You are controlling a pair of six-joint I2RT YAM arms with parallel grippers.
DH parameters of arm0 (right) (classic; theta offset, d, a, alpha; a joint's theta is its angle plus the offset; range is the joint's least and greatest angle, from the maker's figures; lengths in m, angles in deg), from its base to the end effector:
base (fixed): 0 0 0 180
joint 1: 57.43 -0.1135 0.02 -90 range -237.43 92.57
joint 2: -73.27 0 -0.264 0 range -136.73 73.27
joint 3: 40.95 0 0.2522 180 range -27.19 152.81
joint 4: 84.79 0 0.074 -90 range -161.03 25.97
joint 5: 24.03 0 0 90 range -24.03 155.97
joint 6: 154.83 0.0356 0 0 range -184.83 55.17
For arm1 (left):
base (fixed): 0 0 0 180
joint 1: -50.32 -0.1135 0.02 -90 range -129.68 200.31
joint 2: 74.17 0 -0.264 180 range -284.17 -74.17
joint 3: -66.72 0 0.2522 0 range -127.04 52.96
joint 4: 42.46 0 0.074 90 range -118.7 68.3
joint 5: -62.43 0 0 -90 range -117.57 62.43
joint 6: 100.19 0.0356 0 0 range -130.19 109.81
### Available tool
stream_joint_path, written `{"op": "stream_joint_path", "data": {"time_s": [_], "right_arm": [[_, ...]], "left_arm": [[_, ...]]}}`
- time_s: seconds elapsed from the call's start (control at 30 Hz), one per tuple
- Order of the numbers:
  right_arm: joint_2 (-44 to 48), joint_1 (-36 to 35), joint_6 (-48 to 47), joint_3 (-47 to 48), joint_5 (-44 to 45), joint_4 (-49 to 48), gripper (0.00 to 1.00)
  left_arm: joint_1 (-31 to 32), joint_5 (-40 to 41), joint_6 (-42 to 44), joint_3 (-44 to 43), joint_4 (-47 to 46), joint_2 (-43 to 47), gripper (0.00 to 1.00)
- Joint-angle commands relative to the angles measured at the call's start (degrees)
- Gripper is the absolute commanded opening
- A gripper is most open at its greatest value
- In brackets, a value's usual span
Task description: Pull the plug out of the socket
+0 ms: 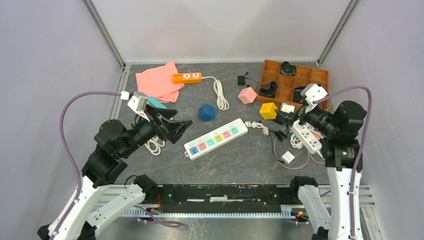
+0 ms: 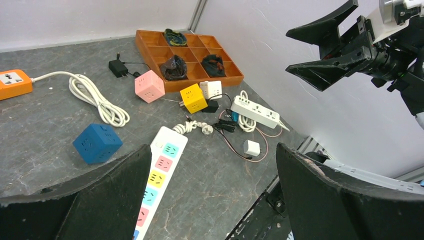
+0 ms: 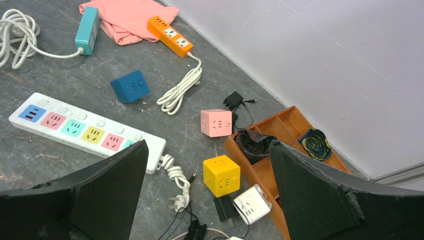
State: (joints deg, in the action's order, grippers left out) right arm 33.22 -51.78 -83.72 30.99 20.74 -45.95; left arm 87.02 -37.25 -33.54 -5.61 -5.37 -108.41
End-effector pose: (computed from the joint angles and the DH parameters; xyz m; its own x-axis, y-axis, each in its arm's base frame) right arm 0.1322 0.0123 0.4046 0.0907 -0.2381 -0.9670 -0.6369 0.7326 -0.2401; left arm 0.0841 -0.0701 0.4195 -0.2741 -0.2830 -0.9191 0.6702 0.6293 -0.3936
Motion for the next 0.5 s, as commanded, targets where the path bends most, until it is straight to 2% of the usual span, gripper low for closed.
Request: {"op": "stream_joint_path", "data": {"time_s": [0.0, 0.47], "right_arm": [[0.5, 0.1, 0.2, 2.5, -1.4, 0.6, 0.98], [0.4, 0.2, -0.7, 5.2, -2.8, 3.4, 0.98]], "left_arm": [[-0.2, -1.6, -2.2, -2.6, 0.1, 1.1, 1.0], [-0.2, -2.3, -3.2, -2.6, 0.5, 1.5, 1.0]]}}
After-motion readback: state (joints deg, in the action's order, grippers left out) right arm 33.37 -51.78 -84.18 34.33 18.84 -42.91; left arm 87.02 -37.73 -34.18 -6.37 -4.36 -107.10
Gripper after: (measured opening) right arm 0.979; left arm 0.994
